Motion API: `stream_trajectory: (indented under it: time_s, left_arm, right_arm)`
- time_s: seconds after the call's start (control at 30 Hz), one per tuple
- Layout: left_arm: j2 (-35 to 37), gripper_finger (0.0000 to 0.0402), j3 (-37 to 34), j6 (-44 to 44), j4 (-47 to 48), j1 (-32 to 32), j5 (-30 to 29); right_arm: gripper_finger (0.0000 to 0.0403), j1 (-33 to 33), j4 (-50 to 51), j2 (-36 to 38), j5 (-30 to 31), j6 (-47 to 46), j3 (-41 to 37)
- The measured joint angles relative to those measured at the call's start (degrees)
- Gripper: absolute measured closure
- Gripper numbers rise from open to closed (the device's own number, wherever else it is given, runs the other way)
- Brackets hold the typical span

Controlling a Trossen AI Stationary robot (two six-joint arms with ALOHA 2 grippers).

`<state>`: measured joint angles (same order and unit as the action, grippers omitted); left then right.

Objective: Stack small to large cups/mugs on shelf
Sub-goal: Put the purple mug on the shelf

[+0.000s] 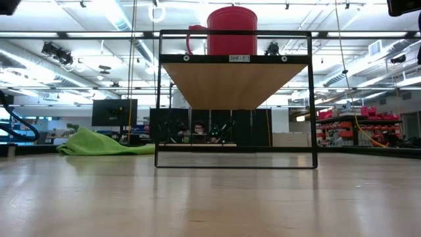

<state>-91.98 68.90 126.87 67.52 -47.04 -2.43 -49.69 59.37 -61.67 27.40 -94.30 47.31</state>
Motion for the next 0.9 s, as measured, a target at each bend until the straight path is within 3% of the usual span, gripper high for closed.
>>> stream_trajectory:
  time_s: [0.27, 0.6, 0.9]
  left_arm:
    - [0.0, 0.0375, 0.0, -3.8, 1.5, 4.5, -2.8]
    - [0.0, 0.0385, 0.0, -19.5, 0.3, 12.4, -3.7]
    - [0.1, 0.0386, 0.0, -24.7, 2.7, 15.6, -4.9]
  right_arm:
    - [0.0353, 0.0, 0.0, 0.0, 0.0, 0.0, 0.0]
    - [0.0353, 0.0, -2.1, 0.0, 0.0, -0.4, 0.0]
    - [0.0353, 0.0, -2.5, 0.0, 0.0, -0.4, 0.0]
